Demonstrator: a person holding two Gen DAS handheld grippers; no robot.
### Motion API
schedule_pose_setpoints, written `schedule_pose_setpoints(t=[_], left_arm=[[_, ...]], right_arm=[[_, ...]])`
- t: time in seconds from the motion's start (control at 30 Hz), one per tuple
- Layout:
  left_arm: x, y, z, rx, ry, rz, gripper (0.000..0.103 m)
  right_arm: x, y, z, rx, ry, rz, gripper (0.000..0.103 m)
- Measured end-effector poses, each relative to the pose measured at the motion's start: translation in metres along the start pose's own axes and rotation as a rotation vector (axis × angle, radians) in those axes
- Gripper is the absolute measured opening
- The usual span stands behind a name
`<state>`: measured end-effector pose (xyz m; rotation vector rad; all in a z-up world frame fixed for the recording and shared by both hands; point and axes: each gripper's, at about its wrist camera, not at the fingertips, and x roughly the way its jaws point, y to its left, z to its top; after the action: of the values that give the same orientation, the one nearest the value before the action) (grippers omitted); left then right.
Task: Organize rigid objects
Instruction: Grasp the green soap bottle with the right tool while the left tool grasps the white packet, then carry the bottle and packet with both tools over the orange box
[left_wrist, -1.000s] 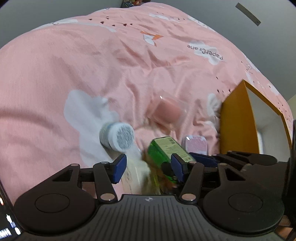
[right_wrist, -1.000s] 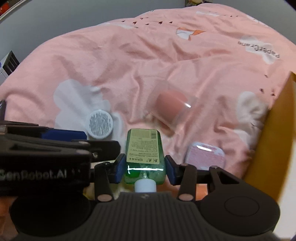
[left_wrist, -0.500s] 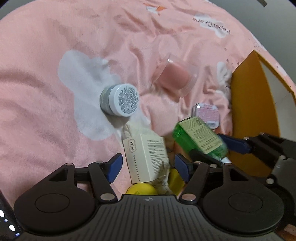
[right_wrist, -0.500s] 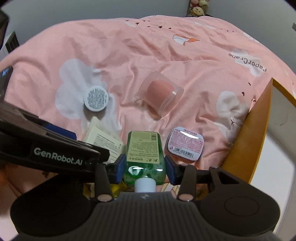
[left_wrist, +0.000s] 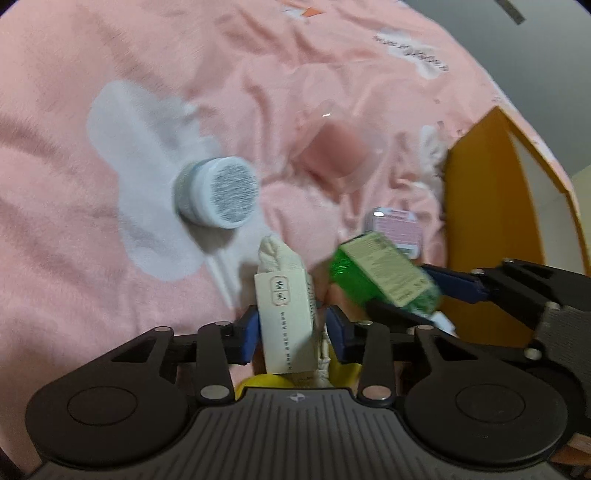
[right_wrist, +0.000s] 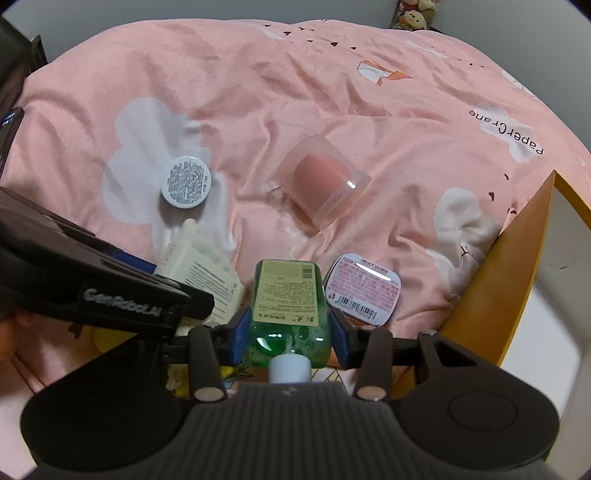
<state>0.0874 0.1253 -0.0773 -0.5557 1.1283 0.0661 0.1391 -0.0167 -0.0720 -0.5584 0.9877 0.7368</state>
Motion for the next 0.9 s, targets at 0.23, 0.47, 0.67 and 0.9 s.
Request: schedule_pose_setpoints(t=[0.23,0.47,0.67,0.9], left_arm=[[0.024,0.004,0.002,-0.020,0.040,0.007,0.036],[0.019,0.000,-0.003,0.000,0.008,0.008,0.032],[-0.005,-0.014,-0.004,0.056,-0.086,0.018,0.031],[-0.039,-0.035,-0.002,0.120,-0.210,0.006,0.031]], right_arm=[[0.005,0.003,-0.001,-0.034,0.025,-0.006,0.045],[0.004,0.006,-0.002,-0.044,0.026,-0.014,0.045],[-0.012,0.003,-0.002,-0.033,-0.022,-0.020,0.045],[-0.049,-0.003,0.002,-0.001,-0.116,-0.022,0.045]])
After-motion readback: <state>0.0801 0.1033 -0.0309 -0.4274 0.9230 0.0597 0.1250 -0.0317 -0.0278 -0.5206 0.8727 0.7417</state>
